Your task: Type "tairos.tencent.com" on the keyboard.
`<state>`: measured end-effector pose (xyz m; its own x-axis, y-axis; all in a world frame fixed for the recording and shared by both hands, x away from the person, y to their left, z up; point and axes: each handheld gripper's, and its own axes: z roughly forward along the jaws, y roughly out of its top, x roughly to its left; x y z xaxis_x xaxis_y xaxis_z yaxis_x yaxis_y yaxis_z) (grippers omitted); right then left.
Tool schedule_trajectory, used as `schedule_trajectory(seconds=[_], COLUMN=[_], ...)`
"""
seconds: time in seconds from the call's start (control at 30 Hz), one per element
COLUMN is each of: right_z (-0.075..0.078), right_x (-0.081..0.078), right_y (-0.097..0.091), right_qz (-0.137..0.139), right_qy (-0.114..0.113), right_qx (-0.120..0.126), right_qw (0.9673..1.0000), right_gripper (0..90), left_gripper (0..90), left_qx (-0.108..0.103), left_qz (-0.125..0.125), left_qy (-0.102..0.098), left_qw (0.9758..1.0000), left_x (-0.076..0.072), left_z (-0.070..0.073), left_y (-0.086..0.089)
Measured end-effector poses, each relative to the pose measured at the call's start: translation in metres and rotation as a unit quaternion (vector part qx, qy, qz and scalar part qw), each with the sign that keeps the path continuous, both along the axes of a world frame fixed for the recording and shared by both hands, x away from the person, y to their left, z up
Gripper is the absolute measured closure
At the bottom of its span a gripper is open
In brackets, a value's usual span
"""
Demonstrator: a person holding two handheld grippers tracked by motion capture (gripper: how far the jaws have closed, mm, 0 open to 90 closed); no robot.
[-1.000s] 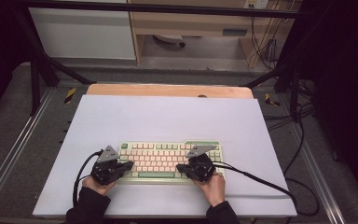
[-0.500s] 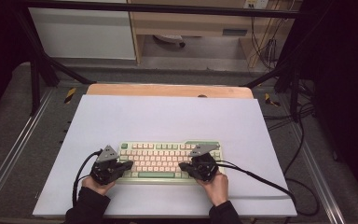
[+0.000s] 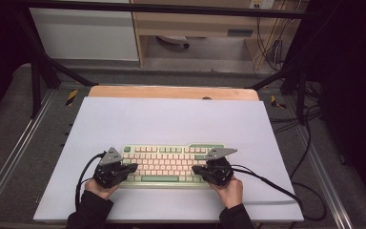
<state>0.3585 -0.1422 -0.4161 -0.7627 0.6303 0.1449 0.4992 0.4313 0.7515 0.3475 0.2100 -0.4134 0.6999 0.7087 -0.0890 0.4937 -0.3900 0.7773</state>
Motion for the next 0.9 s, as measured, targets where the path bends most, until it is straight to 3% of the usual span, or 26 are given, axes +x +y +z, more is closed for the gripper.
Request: schedule_trajectory(seconds=[0.6, 0.9], right_z=[-0.002, -0.002], right_x=[-0.004, -0.004], right_y=[-0.011, -0.011], right_qz=[-0.003, -0.003], right_qy=[0.0, -0.001], right_qx=[0.0, 0.004], right_qw=[1.0, 1.0], right_gripper=[90.0, 90.0], left_gripper=[89.4, 89.4], left_qx=[0.012, 0.014], left_qz=[-0.019, -0.024], left_qy=[0.002, 0.012], left_qw=[0.9997, 0.9996], left_x=[0.006, 0.007], left_z=[0.003, -0.006], left_y=[-0.025, -0.032])
